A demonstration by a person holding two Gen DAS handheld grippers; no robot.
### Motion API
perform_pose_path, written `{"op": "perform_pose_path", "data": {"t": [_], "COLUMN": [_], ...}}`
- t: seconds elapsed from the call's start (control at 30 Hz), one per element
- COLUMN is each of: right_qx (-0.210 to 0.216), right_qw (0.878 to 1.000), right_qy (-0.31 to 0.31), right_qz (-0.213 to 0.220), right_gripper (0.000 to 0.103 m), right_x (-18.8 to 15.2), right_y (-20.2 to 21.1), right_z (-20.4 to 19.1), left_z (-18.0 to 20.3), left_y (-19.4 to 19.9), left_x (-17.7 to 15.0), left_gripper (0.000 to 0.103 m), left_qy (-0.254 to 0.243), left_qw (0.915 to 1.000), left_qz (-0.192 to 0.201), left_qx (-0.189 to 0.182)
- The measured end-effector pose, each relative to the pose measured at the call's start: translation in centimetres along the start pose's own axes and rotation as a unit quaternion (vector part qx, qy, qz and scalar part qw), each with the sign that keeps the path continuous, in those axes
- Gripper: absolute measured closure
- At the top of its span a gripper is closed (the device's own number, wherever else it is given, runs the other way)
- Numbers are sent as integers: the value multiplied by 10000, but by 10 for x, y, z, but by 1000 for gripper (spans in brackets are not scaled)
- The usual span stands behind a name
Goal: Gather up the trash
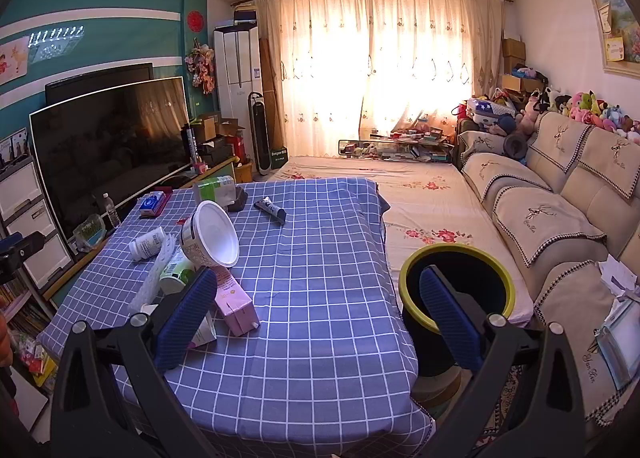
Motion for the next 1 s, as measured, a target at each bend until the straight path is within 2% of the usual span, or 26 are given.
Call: {"op": "perform_pose_path", "data": {"t": [1.0], "right_qx": [2], "right_qw": [10000], "right_qy": [-5], "right_qz": [-25], "right_gripper": [6], "right_x": [-3], "right_y": [-4], "right_z": [1], "left_z": [3], "left_y": [-3], "left_x": [-5], "left_gripper": [5], "left_qy": [-33], "left_qw": [10000], "left_qz": [-21], "left_qx": [-9]}}
Point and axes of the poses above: each gripper's, at about its wrist camera, not at the fingertips, and y roughly against the way its jaws point, z to its right, x to its top, the point moved 10 cm from there along -y, roughly the way its jaws point, and after that the axes turned 13 degrees about y, right-handed, at the moved point
